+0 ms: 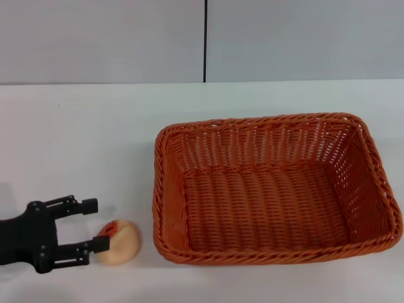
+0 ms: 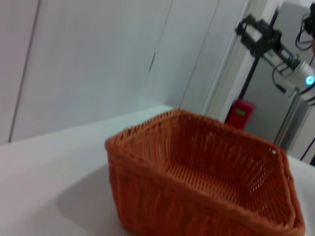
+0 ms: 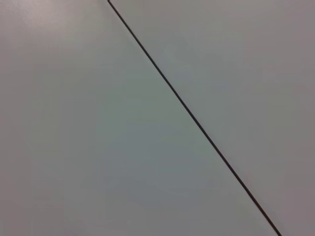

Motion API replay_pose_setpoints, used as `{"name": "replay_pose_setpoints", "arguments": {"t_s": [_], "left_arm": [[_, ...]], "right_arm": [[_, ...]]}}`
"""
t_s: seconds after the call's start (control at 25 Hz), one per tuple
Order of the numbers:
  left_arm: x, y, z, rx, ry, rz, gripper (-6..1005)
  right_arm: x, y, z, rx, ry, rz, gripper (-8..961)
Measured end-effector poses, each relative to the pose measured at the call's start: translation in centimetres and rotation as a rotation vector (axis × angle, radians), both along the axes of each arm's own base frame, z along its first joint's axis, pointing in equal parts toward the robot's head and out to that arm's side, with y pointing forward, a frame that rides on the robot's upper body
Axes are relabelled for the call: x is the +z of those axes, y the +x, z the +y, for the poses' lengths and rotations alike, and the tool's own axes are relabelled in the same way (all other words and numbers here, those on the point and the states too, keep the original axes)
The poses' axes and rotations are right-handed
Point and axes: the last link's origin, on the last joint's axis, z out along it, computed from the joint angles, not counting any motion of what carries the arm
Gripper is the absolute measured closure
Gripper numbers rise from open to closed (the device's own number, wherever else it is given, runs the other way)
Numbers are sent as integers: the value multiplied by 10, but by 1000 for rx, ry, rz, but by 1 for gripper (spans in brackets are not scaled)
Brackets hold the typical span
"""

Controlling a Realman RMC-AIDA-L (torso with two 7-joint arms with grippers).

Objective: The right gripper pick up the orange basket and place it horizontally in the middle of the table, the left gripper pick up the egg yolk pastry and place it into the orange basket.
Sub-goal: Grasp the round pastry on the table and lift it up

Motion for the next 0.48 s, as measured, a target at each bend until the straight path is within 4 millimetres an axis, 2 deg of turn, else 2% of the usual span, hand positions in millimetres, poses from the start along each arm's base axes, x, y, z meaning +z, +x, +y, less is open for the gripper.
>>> {"name": "replay_pose_setpoints", "arguments": {"t_s": [0.48], "left_arm": [[-16, -7, 4, 39, -30, 79, 202]], "right_arm": [[-3, -1, 3, -1, 4, -6, 430]]}}
